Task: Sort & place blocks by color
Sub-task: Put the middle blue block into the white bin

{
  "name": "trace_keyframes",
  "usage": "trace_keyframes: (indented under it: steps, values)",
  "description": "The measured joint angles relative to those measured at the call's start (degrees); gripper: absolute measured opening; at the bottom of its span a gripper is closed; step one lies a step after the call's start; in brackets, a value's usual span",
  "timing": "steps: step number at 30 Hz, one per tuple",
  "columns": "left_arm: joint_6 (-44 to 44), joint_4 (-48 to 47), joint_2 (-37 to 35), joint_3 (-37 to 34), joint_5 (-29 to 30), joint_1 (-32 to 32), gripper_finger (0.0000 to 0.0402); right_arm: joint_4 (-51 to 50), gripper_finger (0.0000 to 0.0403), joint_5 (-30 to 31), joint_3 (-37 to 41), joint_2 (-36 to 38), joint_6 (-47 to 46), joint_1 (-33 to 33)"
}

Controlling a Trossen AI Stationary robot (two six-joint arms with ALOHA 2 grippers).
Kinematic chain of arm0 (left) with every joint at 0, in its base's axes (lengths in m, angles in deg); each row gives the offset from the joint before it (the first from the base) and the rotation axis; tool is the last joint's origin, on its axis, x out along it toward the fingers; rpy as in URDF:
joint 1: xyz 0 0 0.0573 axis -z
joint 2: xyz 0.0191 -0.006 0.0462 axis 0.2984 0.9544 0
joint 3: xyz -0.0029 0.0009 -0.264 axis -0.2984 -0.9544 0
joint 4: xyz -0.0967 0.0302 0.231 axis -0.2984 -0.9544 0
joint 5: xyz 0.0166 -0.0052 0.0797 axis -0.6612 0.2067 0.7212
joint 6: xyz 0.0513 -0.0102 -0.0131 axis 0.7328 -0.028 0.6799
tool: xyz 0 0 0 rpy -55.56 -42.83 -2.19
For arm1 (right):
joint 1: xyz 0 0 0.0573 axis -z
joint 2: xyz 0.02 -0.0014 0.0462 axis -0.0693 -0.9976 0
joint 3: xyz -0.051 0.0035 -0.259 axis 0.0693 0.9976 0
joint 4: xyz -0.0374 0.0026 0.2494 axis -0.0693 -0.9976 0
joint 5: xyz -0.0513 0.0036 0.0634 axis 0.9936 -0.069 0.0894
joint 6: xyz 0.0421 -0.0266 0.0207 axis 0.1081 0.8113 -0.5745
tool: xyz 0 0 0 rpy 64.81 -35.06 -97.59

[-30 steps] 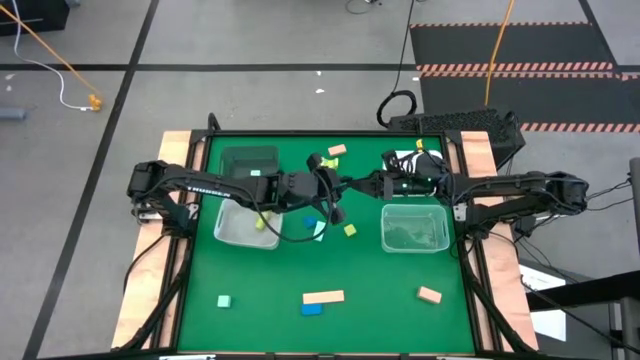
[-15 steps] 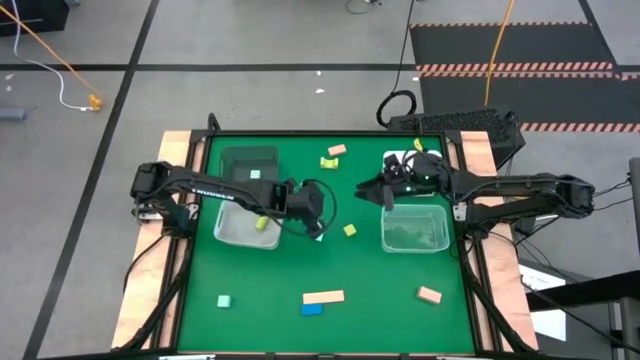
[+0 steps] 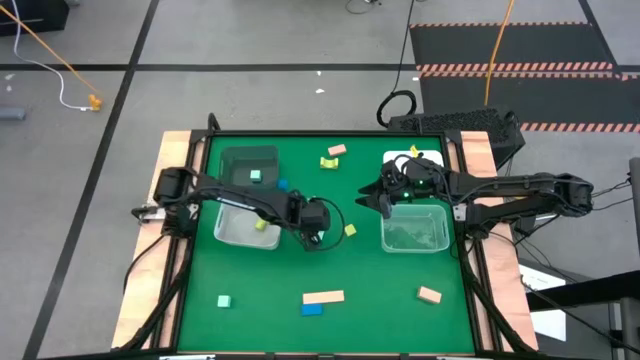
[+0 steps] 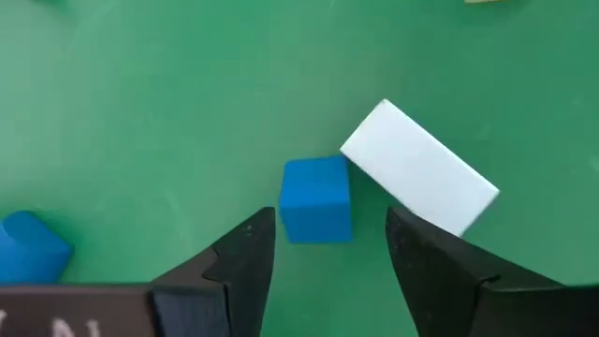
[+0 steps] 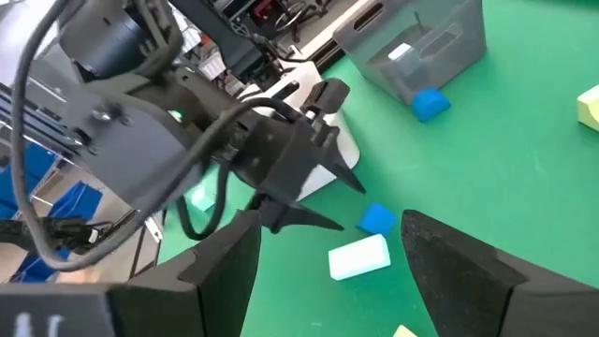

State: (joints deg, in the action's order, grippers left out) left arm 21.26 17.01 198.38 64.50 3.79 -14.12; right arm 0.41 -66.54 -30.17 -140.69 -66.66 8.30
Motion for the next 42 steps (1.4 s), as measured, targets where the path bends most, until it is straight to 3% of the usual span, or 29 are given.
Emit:
trace_keyframes:
  steps: [16,19,23,27,42]
  values:
    - [0.93,0.44,5.82,0.30,-1.86,-3.60,0.0213,0.59,0.0251,-0.25,-0.02,-0.02,-0.04,0.00]
    - [2.70,0.88,5.86,0.27,-2.49,-3.82,0.0190,0.62,0.0251,-0.27,-0.01,-0.02,-0.06,0.00]
    - [5.03,1.17,5.88,0.25,-2.83,-3.87,0.0130,1.03,0.0251,-0.31,-0.02,-0.02,-0.61,0.00]
    - [5.57,1.49,5.92,0.23,-2.79,-3.87,0.0130,1.03,0.0251,-0.35,-0.02,-0.02,-1.46,0.00]
    - [2.80,5.11,-4.81,-0.10,-0.86,-3.85,0.0130,1.01,0.0251,-0.47,-0.02,0.00,-11.14,0.00]
